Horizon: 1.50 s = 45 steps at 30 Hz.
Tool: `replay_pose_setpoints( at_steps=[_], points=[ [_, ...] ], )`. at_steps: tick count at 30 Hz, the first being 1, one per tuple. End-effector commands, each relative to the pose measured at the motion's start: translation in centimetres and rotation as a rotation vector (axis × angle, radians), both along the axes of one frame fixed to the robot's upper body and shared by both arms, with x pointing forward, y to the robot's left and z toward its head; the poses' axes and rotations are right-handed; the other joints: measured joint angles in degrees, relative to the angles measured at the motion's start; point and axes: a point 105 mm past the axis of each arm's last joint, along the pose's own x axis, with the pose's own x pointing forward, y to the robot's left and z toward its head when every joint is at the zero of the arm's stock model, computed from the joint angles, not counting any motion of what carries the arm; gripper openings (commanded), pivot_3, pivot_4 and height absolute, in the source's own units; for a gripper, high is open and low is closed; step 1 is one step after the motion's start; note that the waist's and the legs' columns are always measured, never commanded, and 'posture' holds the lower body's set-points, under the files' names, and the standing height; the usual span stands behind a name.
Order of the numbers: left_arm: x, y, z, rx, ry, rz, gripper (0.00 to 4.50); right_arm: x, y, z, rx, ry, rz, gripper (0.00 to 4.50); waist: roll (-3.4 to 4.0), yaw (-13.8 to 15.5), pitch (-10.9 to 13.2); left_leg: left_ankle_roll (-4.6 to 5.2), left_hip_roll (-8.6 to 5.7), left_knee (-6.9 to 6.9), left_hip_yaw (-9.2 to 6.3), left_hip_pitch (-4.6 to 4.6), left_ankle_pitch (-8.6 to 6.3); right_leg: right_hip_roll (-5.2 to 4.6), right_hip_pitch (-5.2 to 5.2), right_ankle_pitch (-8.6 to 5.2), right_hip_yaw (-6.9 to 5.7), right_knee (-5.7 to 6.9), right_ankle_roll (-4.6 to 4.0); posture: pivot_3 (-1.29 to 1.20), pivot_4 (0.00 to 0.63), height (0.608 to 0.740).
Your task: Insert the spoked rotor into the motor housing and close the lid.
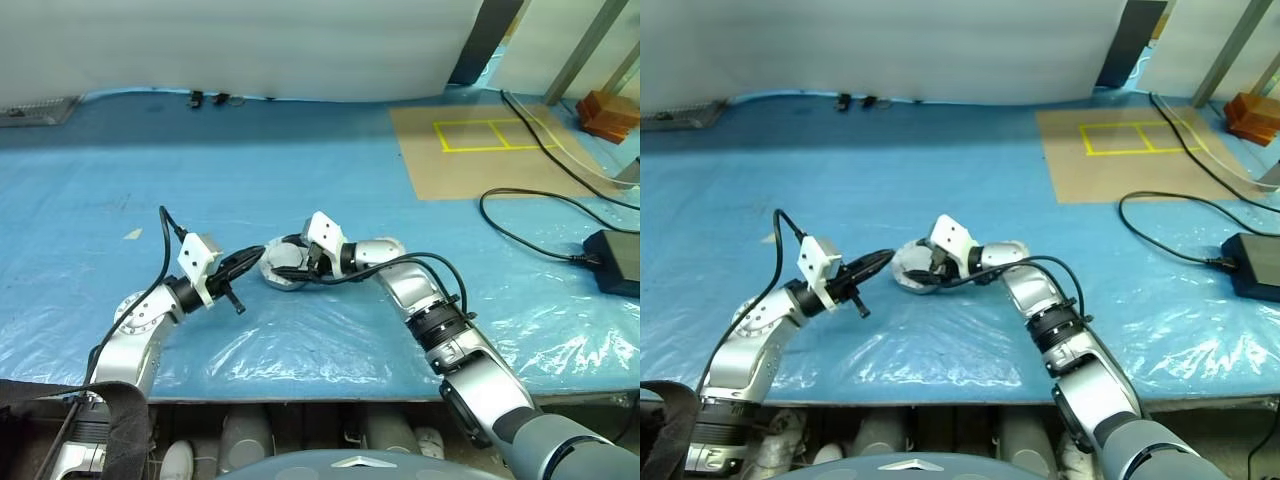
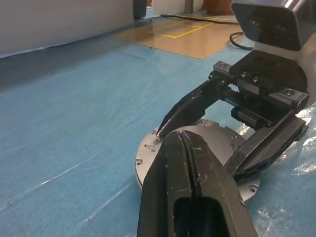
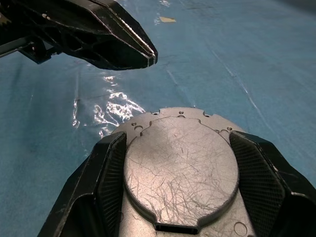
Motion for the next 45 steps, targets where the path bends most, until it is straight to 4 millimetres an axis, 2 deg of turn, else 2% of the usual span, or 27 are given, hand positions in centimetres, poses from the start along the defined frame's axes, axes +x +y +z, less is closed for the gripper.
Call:
replay_pose_setpoints(
  at_steps=[1,11,13,15,24,28,34,40,45],
  points=[
    [0.1,-0.2,0.7,0.006,-0.036,-0.005,0.00,-0.5,-1.6,-4.7,-0.163,0.089,-0.054,2.93,0.01,0.05,0.00,0.00,0.00,0.00,-0.01,0.02,0.00,0.00,0.01,0.00,0.00,0.01,0.00,0.00,0.150,0.740],
    [0.4,-0.3,0.8,0.004,-0.038,-0.004,0.00,-0.2,-2.4,-4.7,-0.232,0.063,-0.037,2.93,0.17,0.10,-0.11,0.00,-0.03,-0.01,-0.06,0.05,0.00,-0.02,0.05,-0.01,0.02,-0.01,0.03,0.00,0.150,0.740],
    [0.4,-0.3,0.9,0.003,-0.040,-0.002,0.00,-0.3,-1.5,-3.6,-0.114,0.169,-0.059,2.93,0.18,0.09,-0.11,0.00,-0.03,-0.02,-0.06,0.04,0.00,-0.02,0.04,-0.01,0.02,-0.01,0.03,0.00,0.150,0.740],
    [0.5,-0.3,0.9,0.002,-0.041,-0.002,0.00,-0.5,-1.1,-3.1,-0.068,0.213,-0.060,2.93,0.18,0.11,-0.10,0.01,-0.03,-0.03,-0.06,0.01,0.00,-0.01,0.02,-0.01,0.02,-0.02,0.03,0.00,0.150,0.740],
    [0.6,1.0,1.1,0.002,-0.046,0.038,0.00,-0.8,-2.0,-4.8,-0.218,0.106,-0.024,2.93,0.18,0.06,-0.11,0.00,-0.03,-0.23,-0.02,-0.09,0.00,-0.01,-0.09,-0.04,0.03,-0.18,0.05,0.00,0.150,0.740],
    [0.9,1.6,0.1,0.074,-0.013,0.057,0.00,-0.7,-2.2,-5.0,-0.233,0.093,-0.029,2.93,0.17,0.08,-0.11,0.00,-0.05,-0.24,-0.04,-0.04,-0.01,-0.02,-0.07,-0.05,0.04,-0.17,0.07,0.00,0.150,0.740],
    [1.5,0.8,-1.4,0.184,0.042,0.039,0.00,-0.5,-1.9,-4.3,-0.206,0.090,-0.033,2.93,0.18,0.12,-0.11,0.00,-0.06,-0.25,-0.09,-0.01,-0.01,-0.03,-0.06,-0.05,0.05,-0.17,0.08,0.00,0.150,0.740],
    [1.8,-0.6,-1.2,0.168,0.033,0.004,0.00,-0.4,-1.8,-4.0,-0.193,0.089,-0.036,2.93,0.19,0.10,-0.11,0.00,-0.06,-0.34,-0.08,-0.02,0.00,-0.03,-0.09,-0.05,0.07,-0.18,0.08,0.00,0.150,0.740],
    [1.8,-0.2,-2.1,0.241,0.065,0.005,0.00,-0.4,-1.8,-3.9,-0.189,0.088,-0.041,2.93,0.22,0.10,-0.13,0.00,-0.07,-0.35,-0.08,0.00,0.00,-0.03,-0.09,-0.05,0.07,-0.18,0.08,0.00,0.150,0.740]
  ],
)
